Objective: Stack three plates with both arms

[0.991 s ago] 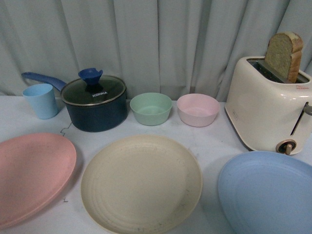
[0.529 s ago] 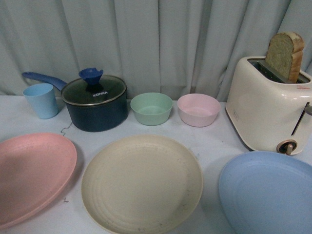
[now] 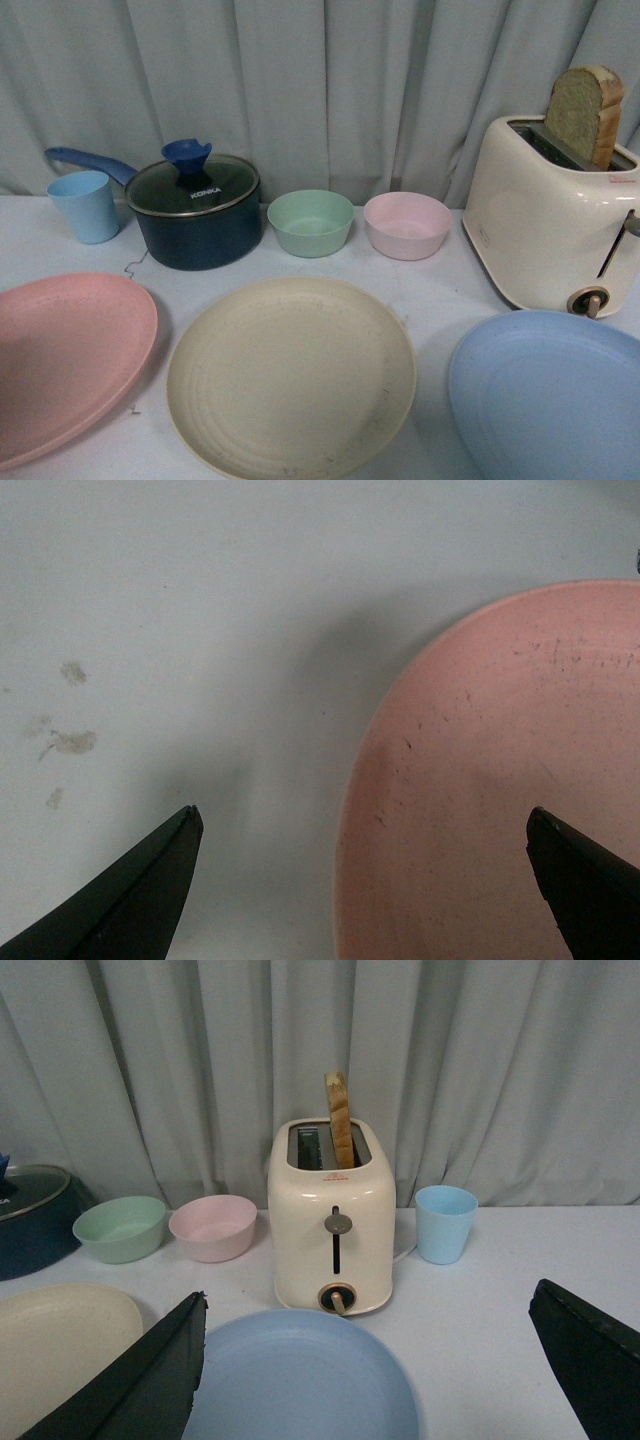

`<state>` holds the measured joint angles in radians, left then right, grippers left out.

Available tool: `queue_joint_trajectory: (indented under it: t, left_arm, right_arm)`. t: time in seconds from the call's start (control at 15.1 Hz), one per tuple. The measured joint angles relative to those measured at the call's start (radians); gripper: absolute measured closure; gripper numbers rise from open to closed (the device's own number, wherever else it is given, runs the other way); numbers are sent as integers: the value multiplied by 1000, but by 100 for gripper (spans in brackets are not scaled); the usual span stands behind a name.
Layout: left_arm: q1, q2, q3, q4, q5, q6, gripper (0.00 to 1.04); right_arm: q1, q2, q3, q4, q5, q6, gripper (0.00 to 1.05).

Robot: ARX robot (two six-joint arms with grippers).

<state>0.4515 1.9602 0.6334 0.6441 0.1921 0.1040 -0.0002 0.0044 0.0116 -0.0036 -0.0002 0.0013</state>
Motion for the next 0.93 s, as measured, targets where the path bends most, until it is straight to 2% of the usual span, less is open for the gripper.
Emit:
queue_joint_trajectory:
  t: [0.53,0.93]
  left_arm:
    - [-15,120,-3,113,18,-21,7]
    - [2,94,-15,109,26,-29,72]
  right_arm:
    - [0,0,0,0,0,0,6]
    - [0,0,0,0,0,0,6]
